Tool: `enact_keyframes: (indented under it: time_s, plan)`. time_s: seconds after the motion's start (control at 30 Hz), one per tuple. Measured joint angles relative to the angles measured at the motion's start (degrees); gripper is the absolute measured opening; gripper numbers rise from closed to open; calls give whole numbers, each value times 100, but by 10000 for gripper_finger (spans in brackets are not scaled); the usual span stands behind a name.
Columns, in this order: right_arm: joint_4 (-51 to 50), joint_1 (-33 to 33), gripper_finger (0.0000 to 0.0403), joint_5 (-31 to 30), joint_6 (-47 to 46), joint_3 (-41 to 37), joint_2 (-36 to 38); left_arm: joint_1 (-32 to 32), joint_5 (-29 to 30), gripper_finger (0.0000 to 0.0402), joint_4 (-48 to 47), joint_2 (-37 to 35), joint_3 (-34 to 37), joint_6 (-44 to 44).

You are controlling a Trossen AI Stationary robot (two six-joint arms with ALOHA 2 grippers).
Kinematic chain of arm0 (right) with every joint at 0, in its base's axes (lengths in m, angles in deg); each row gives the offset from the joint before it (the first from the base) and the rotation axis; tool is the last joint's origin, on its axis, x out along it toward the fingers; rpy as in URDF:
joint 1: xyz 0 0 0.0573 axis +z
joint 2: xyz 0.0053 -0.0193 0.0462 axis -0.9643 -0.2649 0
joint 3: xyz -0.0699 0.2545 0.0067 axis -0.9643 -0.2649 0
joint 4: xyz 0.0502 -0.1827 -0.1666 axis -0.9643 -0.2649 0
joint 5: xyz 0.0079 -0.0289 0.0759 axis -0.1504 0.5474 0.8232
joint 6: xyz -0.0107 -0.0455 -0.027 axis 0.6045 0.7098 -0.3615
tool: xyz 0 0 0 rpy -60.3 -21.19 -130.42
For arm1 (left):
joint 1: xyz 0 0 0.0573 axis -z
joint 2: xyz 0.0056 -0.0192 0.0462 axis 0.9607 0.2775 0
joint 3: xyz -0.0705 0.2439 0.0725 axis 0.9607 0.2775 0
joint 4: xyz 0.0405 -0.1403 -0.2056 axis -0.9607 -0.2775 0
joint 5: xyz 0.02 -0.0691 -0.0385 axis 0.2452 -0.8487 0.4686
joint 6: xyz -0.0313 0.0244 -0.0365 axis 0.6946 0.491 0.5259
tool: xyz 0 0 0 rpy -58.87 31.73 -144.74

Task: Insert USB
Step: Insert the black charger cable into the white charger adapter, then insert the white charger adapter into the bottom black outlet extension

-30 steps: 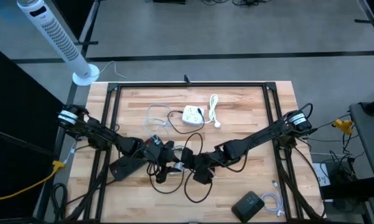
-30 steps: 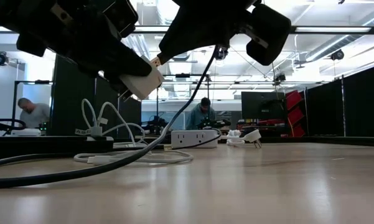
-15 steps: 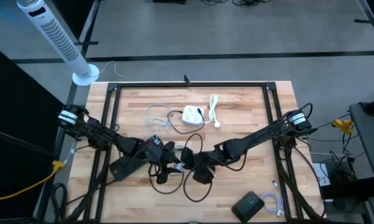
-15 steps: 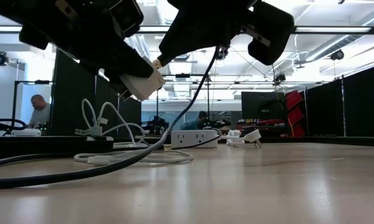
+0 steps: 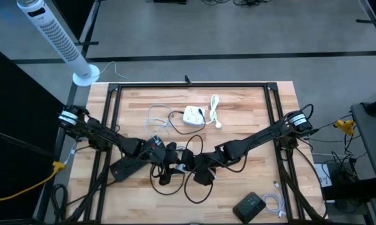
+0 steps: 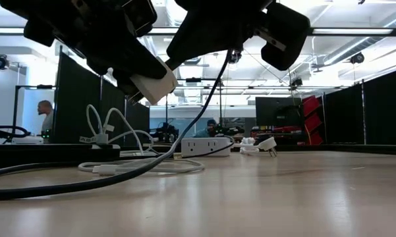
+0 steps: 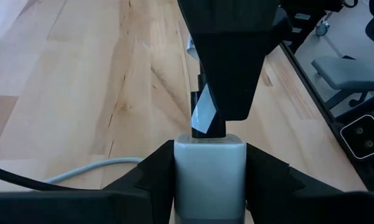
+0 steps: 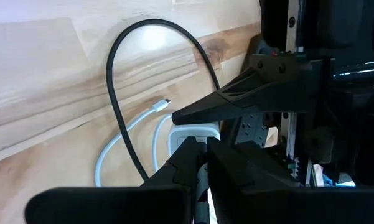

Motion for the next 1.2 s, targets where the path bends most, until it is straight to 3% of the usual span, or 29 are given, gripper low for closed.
enact_keyframes:
  time_s: [0.27,0.63,0.77,0.87,1.0,1.1,1.2]
  plan:
    - [36,-1,21,-101,55,-1,0,13,18,145,-400,-105,-31,136]
    - [112,255,213,-932,30,-11,41,20,-179,144,-927,-473,-33,163]
    - [404,343,261,-1059,343,-11,55,17,-179,145,-1099,-734,-33,25]
    - [521,405,282,-1511,429,-4,55,17,-173,144,-1400,-1023,-33,-109]
    - [-8,661,294,-2731,-244,387,61,35,111,144,-2140,-1553,-31,-96]
    - [-1016,799,292,-2708,-1261,965,66,173,600,144,-2599,-1917,-28,-53]
    - [-2445,856,285,-2151,-2805,1667,57,356,920,144,-2987,-2158,-26,94]
